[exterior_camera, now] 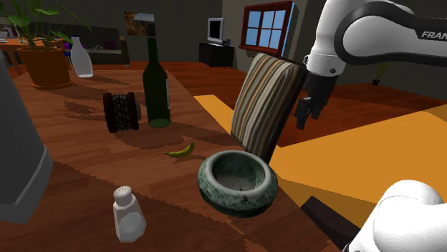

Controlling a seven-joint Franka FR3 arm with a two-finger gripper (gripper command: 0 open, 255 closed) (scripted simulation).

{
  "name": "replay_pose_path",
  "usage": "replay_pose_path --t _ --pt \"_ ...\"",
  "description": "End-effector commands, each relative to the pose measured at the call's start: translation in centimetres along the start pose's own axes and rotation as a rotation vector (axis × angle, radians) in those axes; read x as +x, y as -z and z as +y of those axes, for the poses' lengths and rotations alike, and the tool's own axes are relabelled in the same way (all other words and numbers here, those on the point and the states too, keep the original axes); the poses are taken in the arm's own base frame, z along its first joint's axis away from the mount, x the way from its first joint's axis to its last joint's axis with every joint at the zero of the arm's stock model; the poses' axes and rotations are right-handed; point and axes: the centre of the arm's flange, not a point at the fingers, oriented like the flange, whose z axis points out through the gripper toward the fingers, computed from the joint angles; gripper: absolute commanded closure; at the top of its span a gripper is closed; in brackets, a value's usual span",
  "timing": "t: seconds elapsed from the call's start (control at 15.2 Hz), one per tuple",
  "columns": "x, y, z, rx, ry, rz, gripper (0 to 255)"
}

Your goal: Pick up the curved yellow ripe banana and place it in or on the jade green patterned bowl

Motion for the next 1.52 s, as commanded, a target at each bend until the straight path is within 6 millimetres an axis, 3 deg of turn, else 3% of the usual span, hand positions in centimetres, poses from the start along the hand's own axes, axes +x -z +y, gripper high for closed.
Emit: replay_pose_path --t 0.0,0.66,1.06,1.45 --pt "0.0 0.0 0.0 0.0 0.0 0.0 0" --pt "11.2 -1.5 -6.4 0.034 0.382 -0.003 0" --pt "16.5 -2.2 -12.1 0.054 0.611 -0.005 0" --pt "20.4 -2.9 -18.9 0.074 0.84 -0.007 0"
